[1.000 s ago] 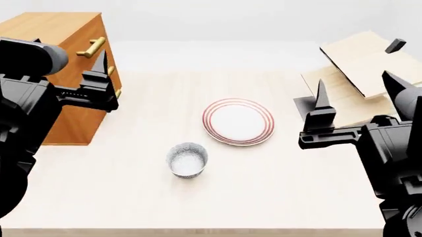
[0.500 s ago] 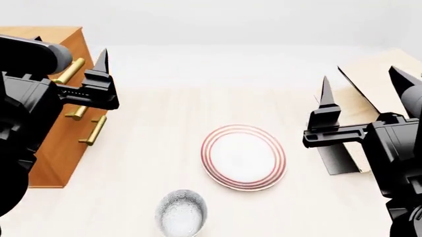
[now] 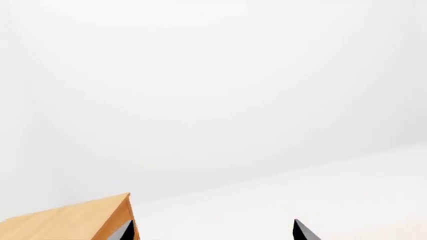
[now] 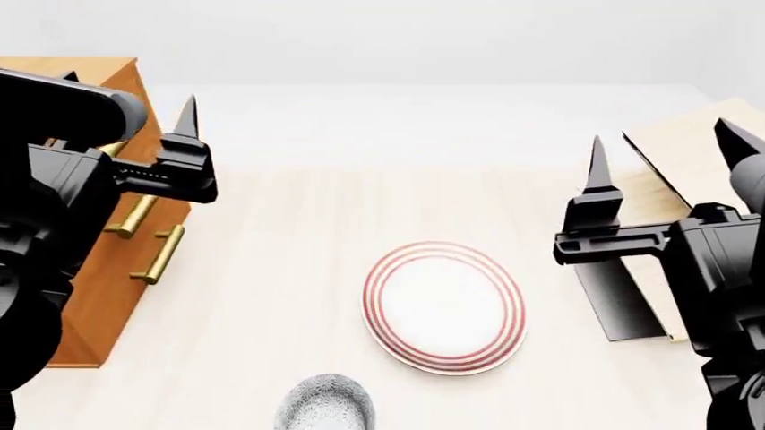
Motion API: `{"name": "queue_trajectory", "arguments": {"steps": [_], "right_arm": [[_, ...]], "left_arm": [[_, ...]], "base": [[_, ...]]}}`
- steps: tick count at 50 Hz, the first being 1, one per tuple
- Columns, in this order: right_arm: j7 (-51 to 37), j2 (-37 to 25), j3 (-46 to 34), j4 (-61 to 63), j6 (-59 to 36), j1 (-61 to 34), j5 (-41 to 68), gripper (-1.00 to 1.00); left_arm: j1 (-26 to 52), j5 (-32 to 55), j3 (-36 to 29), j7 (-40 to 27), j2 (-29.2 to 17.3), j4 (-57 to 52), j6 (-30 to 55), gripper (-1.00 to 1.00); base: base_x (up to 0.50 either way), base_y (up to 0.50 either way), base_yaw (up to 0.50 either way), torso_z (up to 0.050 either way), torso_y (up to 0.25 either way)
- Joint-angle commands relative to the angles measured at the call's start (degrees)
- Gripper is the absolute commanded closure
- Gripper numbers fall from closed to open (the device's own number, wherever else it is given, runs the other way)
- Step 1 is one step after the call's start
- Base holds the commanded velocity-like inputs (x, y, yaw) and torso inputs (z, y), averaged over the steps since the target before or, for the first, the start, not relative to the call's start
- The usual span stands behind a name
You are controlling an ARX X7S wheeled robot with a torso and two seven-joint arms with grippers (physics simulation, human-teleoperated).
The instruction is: Open the top drawer of the cabinet and put the bowl in it.
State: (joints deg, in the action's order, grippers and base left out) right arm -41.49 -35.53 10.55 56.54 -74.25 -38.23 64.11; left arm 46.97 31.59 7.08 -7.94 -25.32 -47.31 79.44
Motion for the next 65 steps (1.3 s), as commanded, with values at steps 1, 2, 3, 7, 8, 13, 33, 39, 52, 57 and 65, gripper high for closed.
{"name": "queue_trajectory", "arguments": {"steps": [1,2,3,7,8,13,33,39,52,57,65], "right_arm": [[-0.9,-0.8,-0.9,-0.2,1.6,1.0,-1.1,-1.0],[-0.8,-0.9,-0.8,-0.2,1.9,1.3,-1.1,-1.0],[-0.7,-1.0,-0.8,-0.2,2.3,1.6,-1.3,-1.0],[-0.6,-1.3,-0.9,-0.3,3.3,2.3,-1.8,-1.0],[-0.6,-1.4,-0.9,-0.3,3.5,2.5,-1.8,-1.0],[-0.8,-1.5,-1.0,-0.2,4.0,2.8,-1.7,-1.0],[-0.6,-2.2,-2.5,-0.9,6.6,4.8,-3.5,-1.0],[-0.1,-2.3,-2.9,-1.4,7.9,5.8,-4.6,-1.0],[0.7,-2.5,-4.0,-2.3,9.9,7.0,-6.3,-1.0],[1.0,-2.6,-4.1,-2.6,10.5,7.5,-6.7,-1.0],[1.1,-2.8,-4.3,-3.0,11.2,7.8,-6.9,-1.0]], "left_arm": [[-0.9,-5.7,-9.3,-2.9,-3.9,3.2,-5.9,-1.0],[-1.2,-7.5,-11.7,-3.4,-5.0,4.4,-8.0,-1.0],[-1.4,-8.9,-13.6,-3.8,-5.8,5.5,-9.6,-1.0],[-0.7,-13.2,-19.5,-4.7,-8.1,9.2,-14.1,-1.0],[-0.4,-14.5,-21.3,-4.9,-8.8,10.0,-15.2,-1.0],[2.2,-21.6,-31.4,-5.9,-12.1,15.0,-20.2,-1.0],[10.2,-32.9,-51.9,-2.6,-14.2,26.9,-22.3,-1.0],[11.6,-34.1,-54.6,-1.9,-13.2,32.0,-23.1,-1.0],[14.6,-35.9,-58.1,-0.9,-10.6,40.4,-22.8,-1.0],[15.5,-36.5,-59.0,-0.6,-9.9,42.3,-22.4,-1.0],[17.3,-38.1,-61.5,-0.1,-9.2,45.3,-22.1,-1.0]], "base": [[0.0,0.0,0.0,0.0,0.0],[0.0,0.0,0.0,0.0,0.0],[0.0,0.0,0.0,0.0,0.0],[0.0,0.0,0.0,0.0,0.0],[0.0,0.0,0.0,0.0,0.0],[0.0,0.0,0.0,0.0,0.0],[0.0,0.0,0.0,0.0,0.0],[0.0,0.0,0.0,0.0,0.0],[0.0,0.0,0.0,0.0,0.0],[0.0,0.0,0.0,0.0,0.0],[0.0,0.0,0.0,0.0,0.0]]}}
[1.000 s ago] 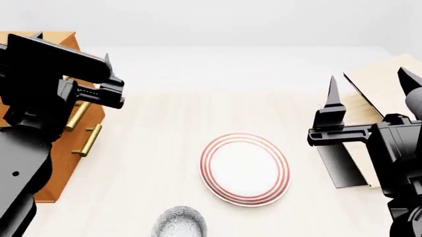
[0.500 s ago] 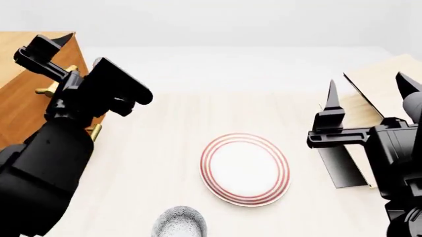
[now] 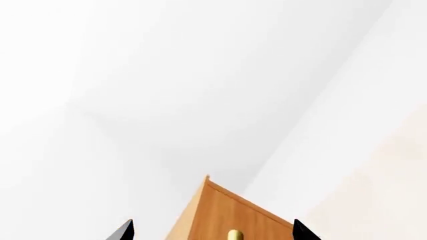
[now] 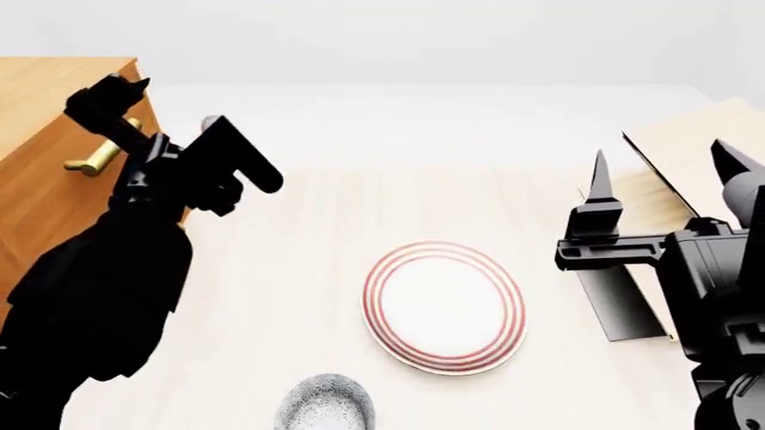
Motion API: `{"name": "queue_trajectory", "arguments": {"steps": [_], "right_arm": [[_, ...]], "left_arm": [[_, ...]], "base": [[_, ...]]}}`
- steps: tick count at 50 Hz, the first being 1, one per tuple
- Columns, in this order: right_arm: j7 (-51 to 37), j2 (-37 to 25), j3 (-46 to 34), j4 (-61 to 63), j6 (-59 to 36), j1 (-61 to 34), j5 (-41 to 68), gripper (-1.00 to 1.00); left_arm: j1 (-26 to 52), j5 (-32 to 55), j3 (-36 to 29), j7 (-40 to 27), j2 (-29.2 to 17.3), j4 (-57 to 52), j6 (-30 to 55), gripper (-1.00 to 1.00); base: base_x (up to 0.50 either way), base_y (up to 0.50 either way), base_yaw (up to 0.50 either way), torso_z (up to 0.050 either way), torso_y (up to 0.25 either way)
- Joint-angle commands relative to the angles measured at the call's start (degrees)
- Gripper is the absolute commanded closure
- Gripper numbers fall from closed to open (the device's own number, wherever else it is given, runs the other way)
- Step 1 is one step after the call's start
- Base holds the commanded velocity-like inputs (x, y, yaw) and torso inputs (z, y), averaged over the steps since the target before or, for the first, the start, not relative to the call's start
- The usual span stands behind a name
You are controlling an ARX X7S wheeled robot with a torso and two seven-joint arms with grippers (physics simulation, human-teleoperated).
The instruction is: Open the top drawer of the cabinet and put the bowl in it.
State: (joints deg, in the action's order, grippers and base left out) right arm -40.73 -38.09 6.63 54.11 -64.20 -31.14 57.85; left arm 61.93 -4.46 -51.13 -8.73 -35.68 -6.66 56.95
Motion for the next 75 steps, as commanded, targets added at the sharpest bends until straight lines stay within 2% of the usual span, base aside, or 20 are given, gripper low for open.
{"name": "queue_trajectory", "arguments": {"steps": [1,37,75], "right_arm": [[0.4,-0.2,-0.5,-0.6,1.2,0.7,-0.7,-1.0],[2.2,-0.7,-2.2,-2.2,5.8,3.8,-4.2,-1.0],[3.2,-0.9,-3.5,-4.0,9.0,6.2,-6.5,-1.0]], "left_arm": [[2.5,-2.2,-3.5,0.7,1.2,4.8,0.4,-1.0],[6.1,-4.4,-8.5,1.9,5.7,21.0,-1.8,-1.0],[6.5,-3.0,-7.4,0.0,9.6,38.2,-8.0,-1.0]], "base": [[0.0,0.0,0.0,0.0,0.0],[0.0,0.0,0.0,0.0,0.0],[0.0,0.0,0.0,0.0,0.0]]}}
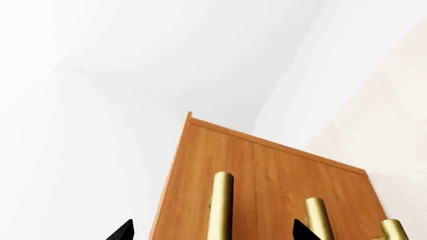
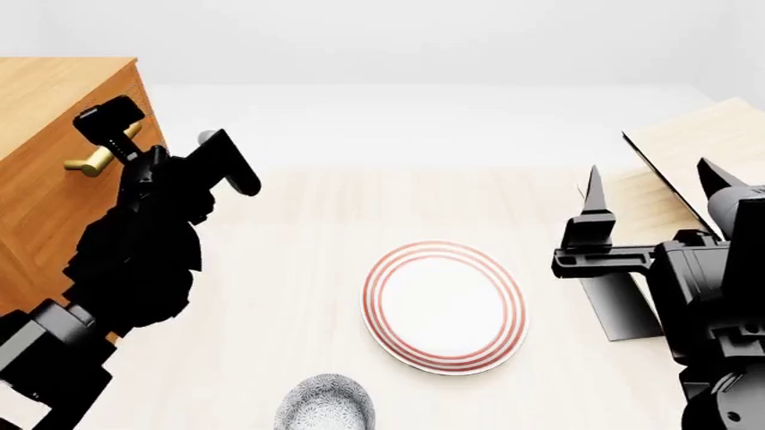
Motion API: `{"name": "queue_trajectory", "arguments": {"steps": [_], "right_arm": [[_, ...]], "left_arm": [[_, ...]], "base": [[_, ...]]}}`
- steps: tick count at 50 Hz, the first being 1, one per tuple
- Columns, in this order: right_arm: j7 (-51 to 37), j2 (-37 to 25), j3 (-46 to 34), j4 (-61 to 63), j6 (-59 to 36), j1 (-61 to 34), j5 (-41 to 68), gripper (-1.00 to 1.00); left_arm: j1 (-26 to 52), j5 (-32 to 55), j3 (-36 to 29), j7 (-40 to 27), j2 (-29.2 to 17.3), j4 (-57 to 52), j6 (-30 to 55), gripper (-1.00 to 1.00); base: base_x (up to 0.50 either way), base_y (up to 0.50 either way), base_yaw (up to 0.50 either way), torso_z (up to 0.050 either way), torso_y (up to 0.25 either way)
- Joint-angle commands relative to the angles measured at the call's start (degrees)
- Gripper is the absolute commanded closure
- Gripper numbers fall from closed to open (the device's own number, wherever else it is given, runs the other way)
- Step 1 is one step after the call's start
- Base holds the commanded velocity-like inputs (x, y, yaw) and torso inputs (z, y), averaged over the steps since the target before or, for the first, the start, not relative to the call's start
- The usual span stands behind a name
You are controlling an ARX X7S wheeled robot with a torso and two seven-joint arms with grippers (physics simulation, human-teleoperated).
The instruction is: Open the top drawer of the cabinet and put the bowl in it.
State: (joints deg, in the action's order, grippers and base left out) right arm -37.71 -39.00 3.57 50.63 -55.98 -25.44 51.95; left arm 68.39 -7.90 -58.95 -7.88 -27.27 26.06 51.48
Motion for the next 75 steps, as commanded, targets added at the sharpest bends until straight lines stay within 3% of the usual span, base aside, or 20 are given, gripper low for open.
{"name": "queue_trajectory", "arguments": {"steps": [1,22,57,72,73,75], "right_arm": [[0.2,0.0,-0.5,-0.5,0.9,0.6,-0.7,-1.0],[0.3,-0.3,-0.9,-1.2,1.9,1.6,-1.5,-1.0],[0.0,-0.5,-1.6,-1.8,2.9,2.1,-1.7,-1.0],[0.1,-0.5,-2.2,-2.2,3.7,2.6,-2.3,-1.0],[0.1,-0.5,-2.2,-2.2,3.7,2.6,-2.4,-1.0],[0.1,-0.5,-2.3,-2.3,3.8,2.6,-2.4,-1.0]], "left_arm": [[0.0,0.6,0.5,-0.9,1.4,6.2,-3.0,-1.0],[3.1,1.6,1.8,-2.9,6.0,23.8,-10.9,-1.0],[6.2,2.2,3.0,-4.4,7.8,37.1,-15.5,-1.0],[8.3,2.4,3.1,-5.5,10.6,47.8,-21.1,-1.0],[8.4,2.4,3.1,-5.6,10.6,48.0,-21.3,1.0],[8.4,2.5,3.1,-5.8,10.7,48.1,-21.5,1.0]], "base": [[0.0,0.0,0.0,0.0,0.0],[0.0,0.0,0.0,0.0,0.0],[0.0,0.0,0.0,0.0,0.0],[0.0,0.0,0.0,0.0,0.0],[0.0,0.0,0.0,0.0,0.0],[0.0,0.0,0.0,0.0,0.0]]}}
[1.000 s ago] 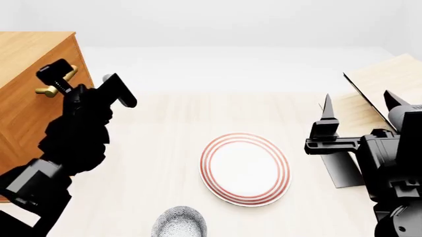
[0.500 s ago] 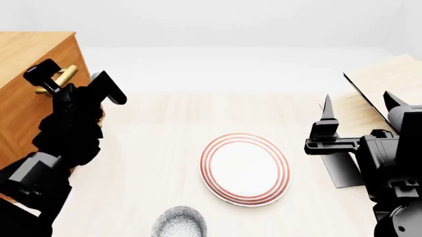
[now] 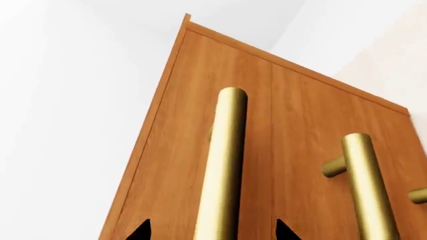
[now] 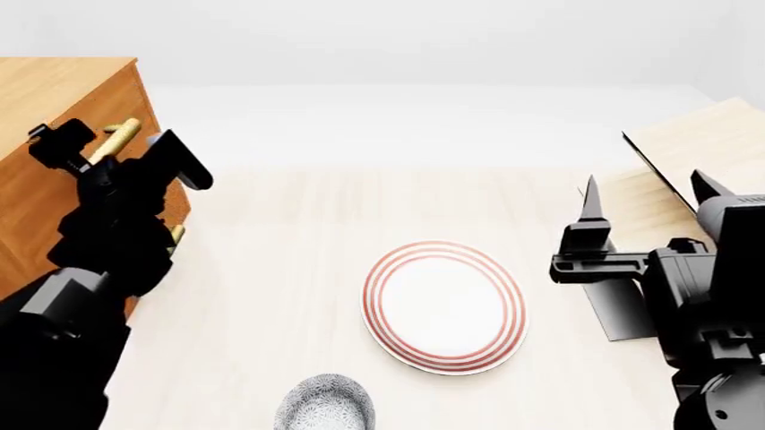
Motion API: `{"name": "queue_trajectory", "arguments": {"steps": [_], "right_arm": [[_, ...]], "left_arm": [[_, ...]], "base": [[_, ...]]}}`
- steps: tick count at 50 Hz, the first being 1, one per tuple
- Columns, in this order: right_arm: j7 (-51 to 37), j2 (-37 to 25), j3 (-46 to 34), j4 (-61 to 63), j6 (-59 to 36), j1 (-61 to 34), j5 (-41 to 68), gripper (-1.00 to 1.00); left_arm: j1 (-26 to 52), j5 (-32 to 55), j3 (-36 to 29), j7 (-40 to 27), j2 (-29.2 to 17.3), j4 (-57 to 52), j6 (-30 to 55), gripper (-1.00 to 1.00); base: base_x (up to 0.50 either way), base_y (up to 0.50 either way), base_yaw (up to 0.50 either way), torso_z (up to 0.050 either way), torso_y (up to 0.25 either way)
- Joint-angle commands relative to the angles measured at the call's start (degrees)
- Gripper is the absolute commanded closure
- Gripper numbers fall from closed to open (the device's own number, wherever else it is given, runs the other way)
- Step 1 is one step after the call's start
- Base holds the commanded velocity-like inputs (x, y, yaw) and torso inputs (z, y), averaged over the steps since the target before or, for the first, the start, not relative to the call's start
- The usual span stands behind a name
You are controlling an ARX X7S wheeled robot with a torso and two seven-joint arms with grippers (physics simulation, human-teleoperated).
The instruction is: Open the top drawer of the cabinet and put the bowl in it.
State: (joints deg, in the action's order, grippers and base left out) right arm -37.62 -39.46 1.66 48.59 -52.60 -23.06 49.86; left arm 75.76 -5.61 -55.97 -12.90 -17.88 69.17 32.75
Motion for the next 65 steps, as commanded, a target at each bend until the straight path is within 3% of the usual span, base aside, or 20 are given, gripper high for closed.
{"name": "queue_trajectory", "arguments": {"steps": [1,20,33,65], "right_arm": [[0.0,0.0,-0.4,-0.2,0.4,0.2,-0.3,-1.0],[0.1,-0.1,-0.9,-0.7,1.3,0.6,-0.8,-1.0],[-0.4,-0.1,-1.1,-0.4,0.9,-0.3,0.0,-1.0],[-0.5,-0.3,-1.4,-0.7,1.9,0.3,-0.3,-1.0]], "left_arm": [[1.0,0.2,0.2,-0.8,1.2,4.9,-2.8,1.0],[-0.3,0.3,0.2,-0.6,-0.6,-1.9,0.8,1.0],[-2.8,-0.3,-0.5,1.4,-4.3,-18.9,7.9,1.0],[-7.5,-1.3,-2.3,2.8,-7.4,-38.9,13.9,1.0]], "base": [[0.0,0.0,0.0,0.0,0.0],[0.0,0.0,0.0,0.0,0.0],[0.0,0.0,0.0,0.0,0.0],[0.0,0.0,0.0,0.0,0.0]]}}
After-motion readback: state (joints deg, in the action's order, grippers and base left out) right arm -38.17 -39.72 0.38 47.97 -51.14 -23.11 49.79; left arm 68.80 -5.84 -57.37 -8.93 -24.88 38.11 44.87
